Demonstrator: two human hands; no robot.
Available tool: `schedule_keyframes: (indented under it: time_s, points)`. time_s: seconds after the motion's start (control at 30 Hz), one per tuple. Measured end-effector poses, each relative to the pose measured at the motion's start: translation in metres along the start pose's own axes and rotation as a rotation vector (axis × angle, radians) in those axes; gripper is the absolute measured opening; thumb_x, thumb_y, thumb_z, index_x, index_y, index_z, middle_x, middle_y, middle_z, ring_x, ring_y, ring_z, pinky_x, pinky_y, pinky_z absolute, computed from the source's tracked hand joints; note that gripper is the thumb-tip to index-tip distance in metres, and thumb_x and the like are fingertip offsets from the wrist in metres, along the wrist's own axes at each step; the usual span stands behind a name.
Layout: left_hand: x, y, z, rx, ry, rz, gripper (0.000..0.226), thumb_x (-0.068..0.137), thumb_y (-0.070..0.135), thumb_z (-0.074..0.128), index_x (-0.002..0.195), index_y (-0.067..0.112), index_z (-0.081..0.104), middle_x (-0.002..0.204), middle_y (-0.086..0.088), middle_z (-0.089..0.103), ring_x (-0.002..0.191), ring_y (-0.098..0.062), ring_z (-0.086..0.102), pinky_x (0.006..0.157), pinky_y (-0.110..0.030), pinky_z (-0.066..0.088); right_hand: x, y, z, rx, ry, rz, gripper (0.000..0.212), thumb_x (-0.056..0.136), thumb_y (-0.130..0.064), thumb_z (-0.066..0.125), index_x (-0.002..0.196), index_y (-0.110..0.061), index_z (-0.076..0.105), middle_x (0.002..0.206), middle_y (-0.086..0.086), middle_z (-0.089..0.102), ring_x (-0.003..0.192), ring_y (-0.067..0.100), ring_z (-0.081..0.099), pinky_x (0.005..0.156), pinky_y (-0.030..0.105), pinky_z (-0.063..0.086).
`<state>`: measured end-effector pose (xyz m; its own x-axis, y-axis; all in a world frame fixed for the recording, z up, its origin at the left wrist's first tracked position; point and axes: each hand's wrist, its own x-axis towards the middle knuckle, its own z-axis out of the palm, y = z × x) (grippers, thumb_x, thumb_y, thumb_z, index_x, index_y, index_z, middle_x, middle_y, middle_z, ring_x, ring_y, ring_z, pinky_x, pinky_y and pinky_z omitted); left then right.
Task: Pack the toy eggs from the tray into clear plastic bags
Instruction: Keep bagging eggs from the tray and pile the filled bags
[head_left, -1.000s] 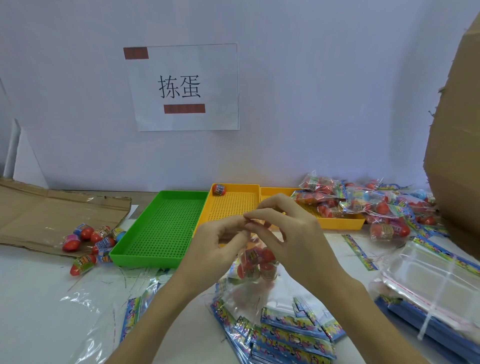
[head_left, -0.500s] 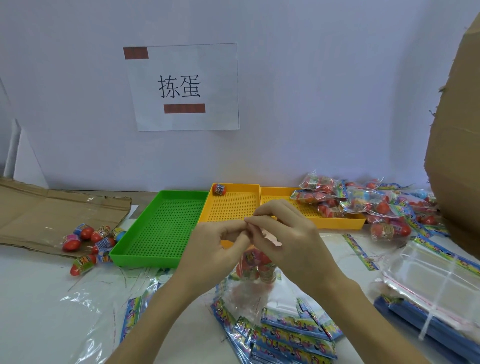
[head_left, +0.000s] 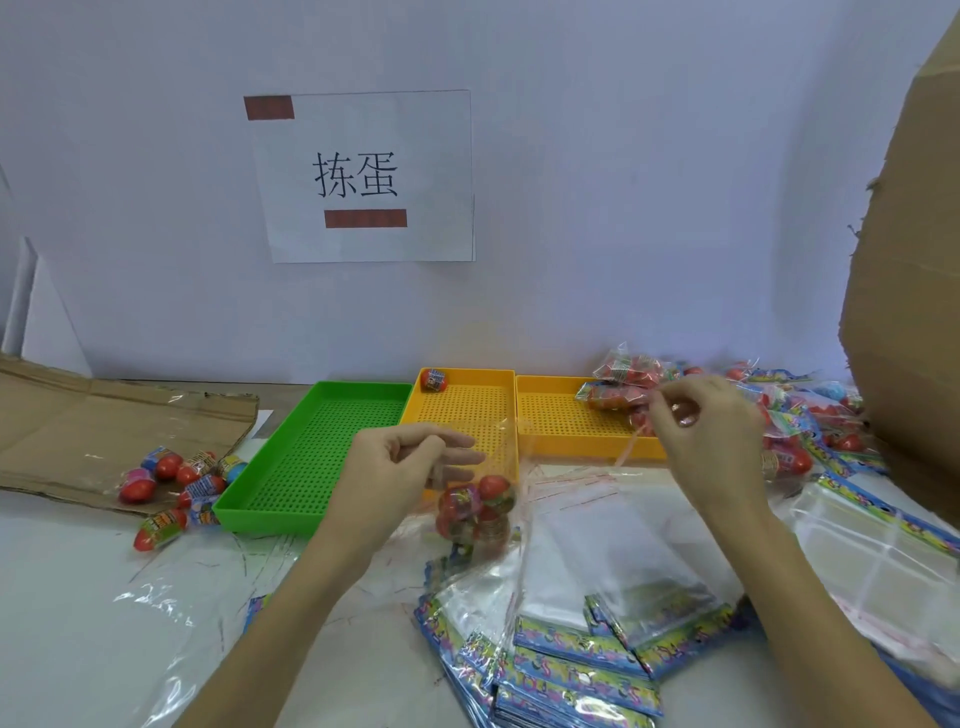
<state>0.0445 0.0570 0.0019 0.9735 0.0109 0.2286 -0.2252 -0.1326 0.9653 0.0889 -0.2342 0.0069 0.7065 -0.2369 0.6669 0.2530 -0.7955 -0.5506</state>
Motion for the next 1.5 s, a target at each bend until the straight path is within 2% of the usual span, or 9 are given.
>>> schedule_keyframes:
  time_s: [0.17, 0.47, 0.7, 0.8, 0.9, 1.03, 1.2, 1.37, 1.5]
  points:
    - [0.004, -0.003, -0.004, 0.004, -0.023, -0.058, 0.030, 0.106, 0.001, 0.050, 0.104, 0.006, 0.080, 0.095, -0.008, 0.082, 0.088, -0.027, 0.081, 0.074, -0.028, 0.064, -0.011, 0.001, 0.017, -0.018, -0.490, 0.038, 0.029, 0.099, -0.038, 0.065, 0.085, -0.019, 0.082, 0.053, -0.007, 0.067, 0.050, 0.007, 0.063, 0.062, 0.022, 0.049]
    - [0.006, -0.003, -0.007, 0.027, -0.038, -0.102, 0.029, 0.108, 0.007, 0.050, 0.109, 0.010, 0.079, 0.099, -0.004, 0.082, 0.093, -0.024, 0.080, 0.085, -0.038, 0.064, -0.035, -0.032, 0.032, 0.057, -0.449, -0.115, 0.033, 0.106, -0.022, 0.056, 0.136, -0.027, 0.066, 0.057, -0.012, 0.069, 0.053, -0.006, 0.063, 0.072, 0.018, 0.055]
    - [0.008, -0.004, -0.011, 0.023, -0.084, -0.102, 0.025, 0.108, 0.012, 0.053, 0.113, 0.011, 0.078, 0.103, -0.001, 0.082, 0.096, -0.021, 0.080, 0.086, -0.034, 0.065, -0.045, -0.046, 0.033, 0.049, -0.377, -0.012, 0.041, 0.103, -0.045, 0.051, 0.073, -0.020, 0.065, 0.050, -0.008, 0.064, 0.039, 0.000, 0.060, 0.055, 0.023, 0.056]
    - [0.007, -0.003, -0.011, 0.024, -0.110, -0.096, 0.024, 0.108, 0.014, 0.054, 0.116, 0.011, 0.077, 0.105, -0.001, 0.082, 0.098, -0.021, 0.079, 0.086, -0.033, 0.064, -0.043, -0.045, 0.032, 0.003, -0.408, -0.012, 0.025, 0.104, -0.030, 0.059, 0.124, -0.023, 0.073, 0.062, -0.009, 0.071, 0.049, 0.001, 0.064, 0.077, 0.031, 0.062]
    - [0.007, -0.002, -0.013, 0.013, -0.133, -0.081, 0.024, 0.107, 0.012, 0.054, 0.117, 0.011, 0.076, 0.107, -0.002, 0.082, 0.100, -0.021, 0.079, 0.084, -0.031, 0.064, -0.047, -0.045, 0.035, 0.073, -0.444, 0.003, 0.051, 0.105, -0.020, 0.058, 0.153, -0.034, 0.045, 0.061, -0.008, 0.072, 0.046, 0.003, 0.064, 0.070, 0.026, 0.062]
    - [0.006, 0.000, -0.016, 0.012, -0.207, -0.056, 0.024, 0.106, 0.011, 0.056, 0.121, 0.011, 0.075, 0.112, -0.002, 0.081, 0.104, -0.020, 0.078, 0.086, -0.029, 0.063, -0.047, -0.051, 0.035, 0.373, -0.421, 0.077, 0.039, 0.102, -0.002, 0.055, 0.127, -0.028, 0.071, 0.075, -0.004, 0.077, 0.057, 0.006, 0.071, 0.048, 0.016, 0.053]
    - [0.006, -0.002, -0.018, 0.031, -0.241, -0.032, 0.024, 0.106, 0.011, 0.057, 0.122, 0.011, 0.074, 0.113, -0.001, 0.081, 0.106, -0.019, 0.077, 0.084, -0.025, 0.061, -0.052, -0.058, 0.042, 0.511, -0.548, 0.266, 0.043, 0.096, 0.009, 0.046, 0.103, -0.018, 0.080, 0.110, -0.003, 0.076, 0.090, 0.006, 0.074, 0.074, 0.028, 0.063]
    - [0.008, -0.005, -0.018, 0.003, -0.231, -0.025, 0.025, 0.105, 0.024, 0.060, 0.120, 0.012, 0.075, 0.113, -0.001, 0.081, 0.105, -0.020, 0.078, 0.087, -0.027, 0.062, -0.047, -0.057, 0.040, 0.726, -0.658, 0.349, 0.025, 0.097, -0.044, 0.067, 0.106, -0.027, 0.081, 0.102, -0.016, 0.079, 0.098, -0.003, 0.070, 0.076, 0.015, 0.055]
    - [0.010, -0.009, -0.018, -0.014, -0.227, -0.029, 0.038, 0.098, 0.042, 0.061, 0.119, 0.014, 0.076, 0.113, -0.001, 0.081, 0.105, -0.021, 0.078, 0.087, -0.026, 0.062, -0.052, -0.058, 0.041, 0.730, -0.625, 0.254, 0.009, 0.087, -0.029, 0.082, 0.093, -0.023, 0.083, 0.088, -0.008, 0.079, 0.083, 0.003, 0.072, 0.071, 0.015, 0.054]
